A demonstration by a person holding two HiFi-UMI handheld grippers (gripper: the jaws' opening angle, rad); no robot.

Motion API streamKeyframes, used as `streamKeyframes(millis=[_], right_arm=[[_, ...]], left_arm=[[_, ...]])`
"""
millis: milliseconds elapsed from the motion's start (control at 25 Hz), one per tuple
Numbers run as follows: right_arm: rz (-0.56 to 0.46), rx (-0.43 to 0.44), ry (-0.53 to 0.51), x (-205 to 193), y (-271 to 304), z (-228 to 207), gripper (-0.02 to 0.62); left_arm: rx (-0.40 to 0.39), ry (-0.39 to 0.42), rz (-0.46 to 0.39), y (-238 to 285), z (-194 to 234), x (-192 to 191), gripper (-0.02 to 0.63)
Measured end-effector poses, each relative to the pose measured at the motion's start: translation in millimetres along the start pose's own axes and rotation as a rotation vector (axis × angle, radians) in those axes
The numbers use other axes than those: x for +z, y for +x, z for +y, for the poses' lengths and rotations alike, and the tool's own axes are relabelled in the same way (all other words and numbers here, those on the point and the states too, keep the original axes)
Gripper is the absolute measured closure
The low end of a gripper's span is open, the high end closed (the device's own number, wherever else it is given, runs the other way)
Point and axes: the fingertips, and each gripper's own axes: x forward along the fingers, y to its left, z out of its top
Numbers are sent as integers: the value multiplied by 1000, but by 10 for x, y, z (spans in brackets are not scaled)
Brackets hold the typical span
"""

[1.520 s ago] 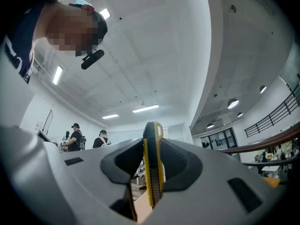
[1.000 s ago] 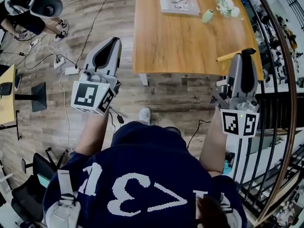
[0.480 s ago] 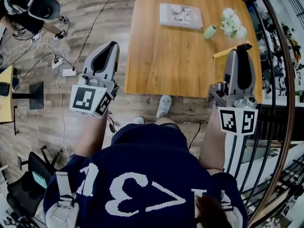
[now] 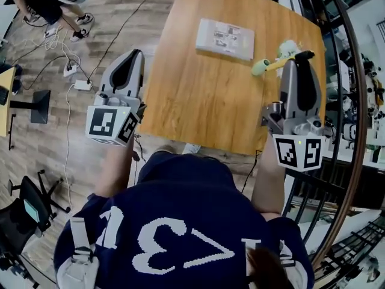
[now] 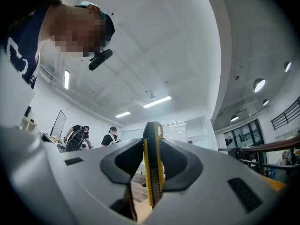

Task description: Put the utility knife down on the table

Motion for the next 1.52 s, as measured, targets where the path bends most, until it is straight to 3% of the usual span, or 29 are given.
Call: streamKeyframes(millis=[440, 640, 1040, 1240, 1520], right_arm=[[117, -31, 45, -534, 234, -150, 471], [246, -62, 72, -1200, 290, -238, 471], [637, -132, 186, -2980, -78, -251, 471], [917, -155, 236, -3864, -426, -265, 471], [1178, -144, 223, -4590, -651, -241, 472]], left_arm=[[-64, -19, 60, 502, 2, -280, 578], [-123, -23, 99, 838, -42, -621, 578], [-185, -70, 260, 1072, 14, -1546, 578], [-192, -78, 320, 1062, -3, -1816, 578], [-200, -73, 355, 1026, -52, -1990, 578]])
